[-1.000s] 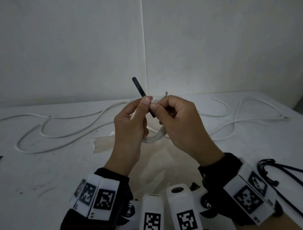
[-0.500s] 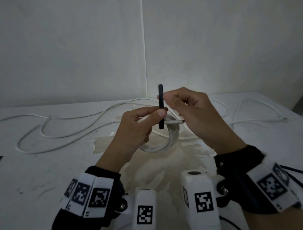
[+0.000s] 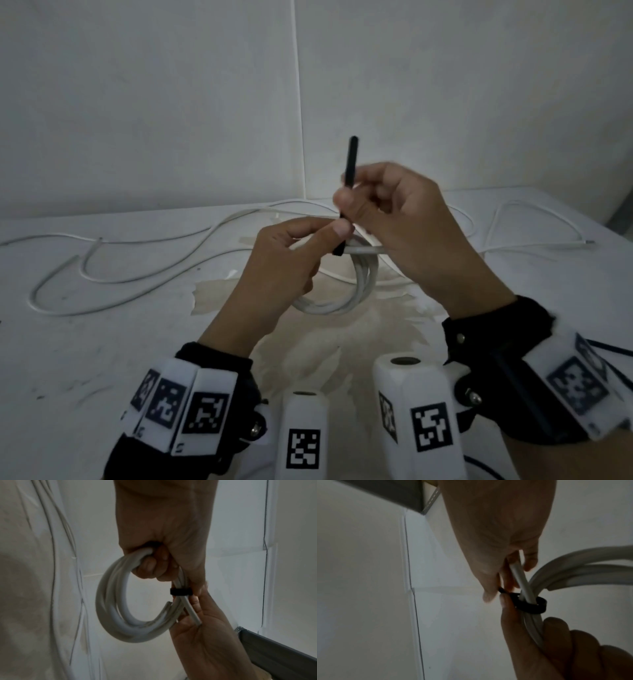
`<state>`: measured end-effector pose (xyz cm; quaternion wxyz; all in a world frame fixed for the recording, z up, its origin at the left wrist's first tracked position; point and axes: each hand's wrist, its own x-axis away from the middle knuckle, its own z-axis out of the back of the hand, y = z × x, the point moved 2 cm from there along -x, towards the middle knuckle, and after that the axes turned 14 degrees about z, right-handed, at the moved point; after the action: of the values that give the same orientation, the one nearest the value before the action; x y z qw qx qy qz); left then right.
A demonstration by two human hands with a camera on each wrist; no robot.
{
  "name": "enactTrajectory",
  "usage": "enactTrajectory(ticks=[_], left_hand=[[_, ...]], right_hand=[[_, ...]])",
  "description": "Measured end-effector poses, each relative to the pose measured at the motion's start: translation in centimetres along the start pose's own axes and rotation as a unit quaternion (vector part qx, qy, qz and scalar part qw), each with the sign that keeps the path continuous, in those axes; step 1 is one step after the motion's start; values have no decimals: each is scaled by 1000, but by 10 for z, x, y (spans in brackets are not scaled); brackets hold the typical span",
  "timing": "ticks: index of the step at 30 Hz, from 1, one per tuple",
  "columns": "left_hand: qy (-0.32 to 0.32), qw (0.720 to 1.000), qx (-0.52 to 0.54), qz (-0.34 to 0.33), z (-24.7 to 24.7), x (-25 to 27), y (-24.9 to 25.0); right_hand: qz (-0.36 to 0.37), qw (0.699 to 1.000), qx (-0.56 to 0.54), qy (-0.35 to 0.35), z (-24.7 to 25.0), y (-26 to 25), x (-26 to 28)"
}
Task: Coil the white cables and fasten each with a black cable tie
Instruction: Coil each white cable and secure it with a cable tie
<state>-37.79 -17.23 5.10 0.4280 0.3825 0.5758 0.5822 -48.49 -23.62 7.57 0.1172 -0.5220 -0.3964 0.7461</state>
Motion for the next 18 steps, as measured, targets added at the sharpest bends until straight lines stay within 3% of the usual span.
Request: enactTrajectory(ticks=[8,18], left_hand=[[24,999,-6,-29,-9,2,1],[30,996,-24,-83,-21,6,-2]], right_hand=[[60,995,81,-27,4,-4,0],[75,983,165,42,7,1,3]])
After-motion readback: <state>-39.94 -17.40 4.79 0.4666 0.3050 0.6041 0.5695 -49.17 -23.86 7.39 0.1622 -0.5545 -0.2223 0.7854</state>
